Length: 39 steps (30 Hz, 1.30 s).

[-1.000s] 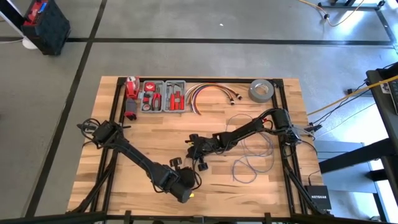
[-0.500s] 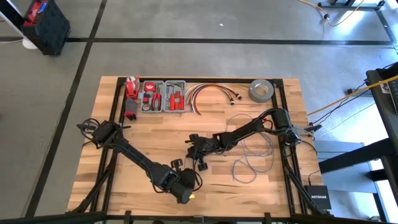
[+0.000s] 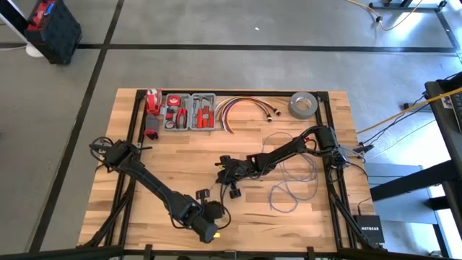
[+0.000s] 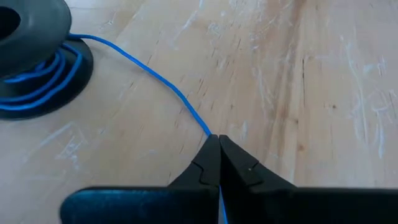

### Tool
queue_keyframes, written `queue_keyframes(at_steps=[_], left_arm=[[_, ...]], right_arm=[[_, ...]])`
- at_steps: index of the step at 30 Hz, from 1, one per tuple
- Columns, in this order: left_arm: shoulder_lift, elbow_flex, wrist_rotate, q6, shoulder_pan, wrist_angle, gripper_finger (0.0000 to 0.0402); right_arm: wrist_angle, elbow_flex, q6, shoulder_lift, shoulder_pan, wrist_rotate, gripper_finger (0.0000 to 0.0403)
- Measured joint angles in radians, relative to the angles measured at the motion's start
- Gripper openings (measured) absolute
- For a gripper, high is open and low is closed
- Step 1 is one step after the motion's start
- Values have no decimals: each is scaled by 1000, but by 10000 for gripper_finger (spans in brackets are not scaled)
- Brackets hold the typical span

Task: Coil cords
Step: Uncoil the blue wire into the black spool

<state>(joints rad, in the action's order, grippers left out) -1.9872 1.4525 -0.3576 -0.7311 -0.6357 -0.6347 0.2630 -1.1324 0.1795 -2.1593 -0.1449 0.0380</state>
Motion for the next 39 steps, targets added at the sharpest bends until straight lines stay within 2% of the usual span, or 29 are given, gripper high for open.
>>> queue_keyframes(at_steps=[7,22,39], left_arm=[[20,0,-57,-62,1,-100,40],[5,-6,-57,-28,7,-75,40],[-29,-5,-63,-78,3,-102,40]], right_arm=[[0,0,0,0,0,0,1],[2,0,0,0,0,0,1],[7,1,0,0,0,0,1]])
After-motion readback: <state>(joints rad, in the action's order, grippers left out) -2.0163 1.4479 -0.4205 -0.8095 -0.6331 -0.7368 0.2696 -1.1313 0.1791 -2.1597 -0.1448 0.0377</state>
